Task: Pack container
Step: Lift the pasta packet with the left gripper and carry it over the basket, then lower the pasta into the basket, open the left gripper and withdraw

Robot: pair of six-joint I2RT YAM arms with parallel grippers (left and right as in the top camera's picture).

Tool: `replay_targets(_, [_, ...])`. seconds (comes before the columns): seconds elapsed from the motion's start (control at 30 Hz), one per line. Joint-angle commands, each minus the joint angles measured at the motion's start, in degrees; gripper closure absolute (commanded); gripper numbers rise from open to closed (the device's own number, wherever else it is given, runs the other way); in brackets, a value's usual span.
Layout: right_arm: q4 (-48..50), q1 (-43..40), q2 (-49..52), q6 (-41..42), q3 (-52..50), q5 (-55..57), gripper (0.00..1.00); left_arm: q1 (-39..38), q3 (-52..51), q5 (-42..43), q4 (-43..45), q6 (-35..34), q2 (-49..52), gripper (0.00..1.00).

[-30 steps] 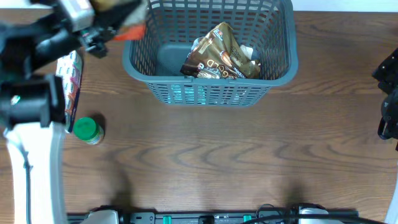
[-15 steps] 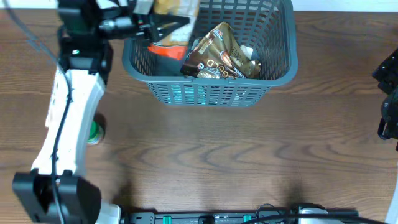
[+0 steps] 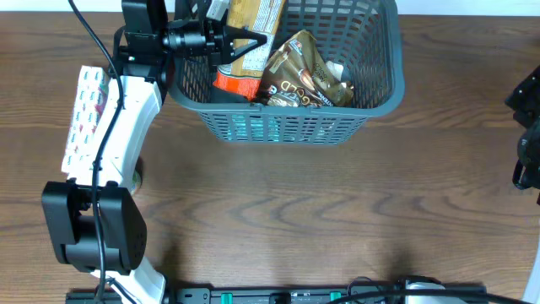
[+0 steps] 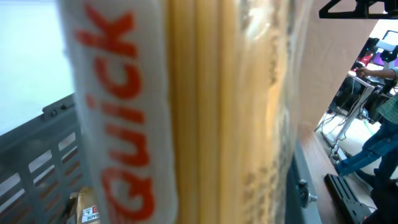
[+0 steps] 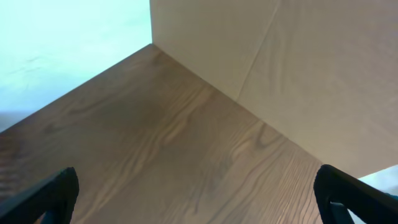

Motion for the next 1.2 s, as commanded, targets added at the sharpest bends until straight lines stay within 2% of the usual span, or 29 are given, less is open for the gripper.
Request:
replay_targets(0.0, [-0.09,-0.37,-0.13,0.63,0.31,1.01,0.01,-0.42,0.81,1.2,1.16,1.46,-1.84,0.94])
replay_targets(0.1, [-0.09,-0.37,-0.13,0.66,0.31,1.01,0.01,-1.22,-0.04,-1.01,-0.28,2.64,-1.84,0.94])
replay_targets(0.33, [-0.09,-0.37,-0.13,0.66,0.31,1.01,0.01,-3.45,-0.04,-9.75,-14.19,13.66,-1.86,0.94])
replay_targets(0.6, [-0.09,-0.37,-0.13,0.66,0.31,1.01,0.01,-6.29,0.42,-28.59,-27.28,22.03,-2.32,0.94])
replay_targets(0.87, [-0.09,-0.37,-0.13,0.66,0.31,1.01,0.01,-11.78,3.96,-49.83,-43.74,38.05,-2.4,0.94])
replay_targets(1.13, [-0.09,-0.37,-0.13,0.63,0.31,1.01,0.01,-13.0,4.15,-51.1,-45.11,38.95,-2.4,0.94])
replay_targets(1.17, [-0.09,-0.37,-0.13,0.66,0.31,1.01,0.01,-13.0,4.15,-51.1,-45.11,38.95,-2.4,0.76])
